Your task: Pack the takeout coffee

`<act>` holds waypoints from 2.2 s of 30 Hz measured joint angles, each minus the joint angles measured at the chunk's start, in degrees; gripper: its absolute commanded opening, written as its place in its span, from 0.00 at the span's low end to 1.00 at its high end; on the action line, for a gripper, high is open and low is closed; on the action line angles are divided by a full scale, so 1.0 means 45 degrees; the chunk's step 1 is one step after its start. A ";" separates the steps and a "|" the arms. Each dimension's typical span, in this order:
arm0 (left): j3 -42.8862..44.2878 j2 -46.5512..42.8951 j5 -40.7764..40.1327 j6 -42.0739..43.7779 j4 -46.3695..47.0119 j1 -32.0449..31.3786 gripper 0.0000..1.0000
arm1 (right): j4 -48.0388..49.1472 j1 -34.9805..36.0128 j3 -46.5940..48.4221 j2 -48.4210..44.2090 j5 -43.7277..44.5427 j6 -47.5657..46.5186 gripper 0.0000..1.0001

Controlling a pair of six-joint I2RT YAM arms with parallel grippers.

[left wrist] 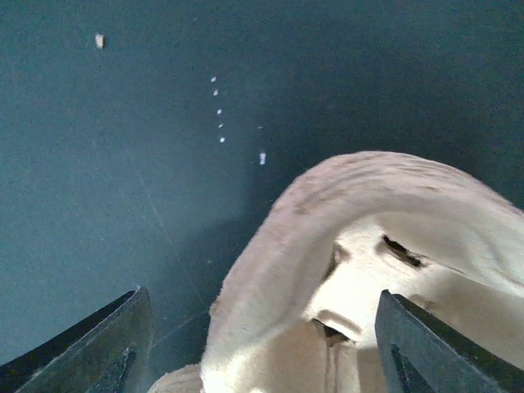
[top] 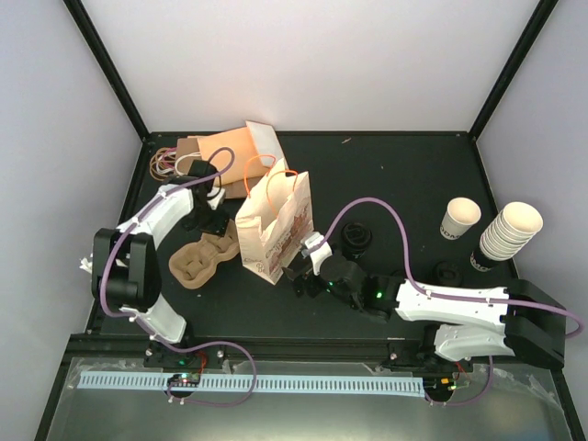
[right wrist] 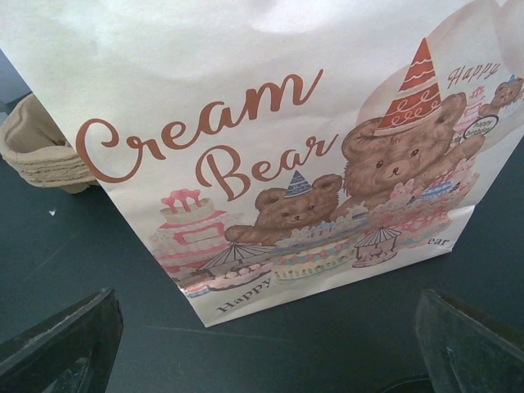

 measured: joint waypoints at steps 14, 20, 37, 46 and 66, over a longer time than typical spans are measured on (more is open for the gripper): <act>0.0000 0.1161 0.1001 0.0262 -0.0010 0.1321 0.68 | -0.0117 0.0000 0.0000 -0.0058 -0.0010 -0.0185 1.00; -0.0010 0.1379 0.0899 0.0112 0.0005 0.1613 0.61 | -0.0199 0.0000 0.0000 -0.0058 -0.0010 -0.0194 1.00; -0.0010 -0.0248 0.0087 -0.0374 0.0049 0.2317 0.85 | -0.0277 0.0000 -0.0019 0.0053 0.0228 -0.0146 1.00; -0.0058 -0.4163 0.1132 -0.0942 0.0155 0.1943 0.99 | -0.0282 -0.0010 -0.0019 0.0102 0.0321 -0.0199 1.00; -0.4090 -0.9525 0.5396 -0.5678 0.1370 -0.0432 0.74 | -0.0743 -0.1399 -0.0257 -0.1263 0.0063 -0.0500 1.00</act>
